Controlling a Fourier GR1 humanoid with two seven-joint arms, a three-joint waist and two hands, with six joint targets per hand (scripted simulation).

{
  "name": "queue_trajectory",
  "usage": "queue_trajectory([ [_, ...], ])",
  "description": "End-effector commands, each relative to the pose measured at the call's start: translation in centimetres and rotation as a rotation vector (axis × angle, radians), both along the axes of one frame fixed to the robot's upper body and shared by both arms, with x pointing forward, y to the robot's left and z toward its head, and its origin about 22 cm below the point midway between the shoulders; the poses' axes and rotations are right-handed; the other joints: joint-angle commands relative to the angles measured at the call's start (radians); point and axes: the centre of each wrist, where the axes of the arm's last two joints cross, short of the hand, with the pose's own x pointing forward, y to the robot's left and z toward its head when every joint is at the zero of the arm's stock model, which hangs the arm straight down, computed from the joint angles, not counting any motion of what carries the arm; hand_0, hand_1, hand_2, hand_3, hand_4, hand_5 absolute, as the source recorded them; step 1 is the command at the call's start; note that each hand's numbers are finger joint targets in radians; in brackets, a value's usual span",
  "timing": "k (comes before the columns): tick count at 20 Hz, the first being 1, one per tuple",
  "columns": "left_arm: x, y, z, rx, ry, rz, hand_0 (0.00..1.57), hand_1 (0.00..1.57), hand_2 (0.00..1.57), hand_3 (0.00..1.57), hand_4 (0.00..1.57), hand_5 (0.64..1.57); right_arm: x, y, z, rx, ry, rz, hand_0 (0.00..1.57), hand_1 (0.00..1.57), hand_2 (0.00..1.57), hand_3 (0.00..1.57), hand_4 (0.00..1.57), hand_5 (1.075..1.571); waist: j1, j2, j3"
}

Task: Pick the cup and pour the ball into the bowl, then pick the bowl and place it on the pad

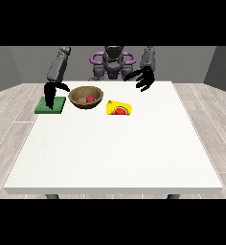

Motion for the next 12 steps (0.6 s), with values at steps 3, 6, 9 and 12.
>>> queue_trajectory([
  [3, -1.1, 3.2, -6.7, -0.157, 0.119, 0.004, 0.00, 0.00, 0.00, 0.00, 0.00, 1.520, 0.5, 3.4, -0.3, -0.045, 0.078, 0.085, 0.00, 0.00, 0.00, 0.00, 0.18, 1.544, -0.086, -0.069, 0.0027],
  [6, 0.7, 5.9, -3.3, -0.153, 0.088, -0.010, 0.00, 0.00, 0.00, 0.00, 0.00, 1.527, -0.5, 1.0, -0.9, -0.029, 0.091, 0.089, 0.00, 0.00, 0.00, 0.00, 0.00, 1.545, -0.080, -0.052, 0.0038],
  [9, 0.3, 3.0, -5.3, -0.162, 0.110, 0.007, 0.00, 0.00, 0.00, 0.00, 0.00, 1.533, 0.1, 5.7, -2.4, -0.023, 0.115, 0.111, 0.00, 0.00, 0.00, 0.00, 0.03, 1.542, -0.101, -0.073, 0.0038],
  [12, -0.4, 2.5, -5.4, -0.168, 0.121, -0.020, 0.00, 0.00, 0.00, 0.00, 0.00, 1.546, -2.5, 5.5, -5.8, -0.004, 0.123, 0.092, 0.00, 0.00, 0.00, 0.00, 0.19, 1.549, -0.080, -0.076, 0.0041],
])
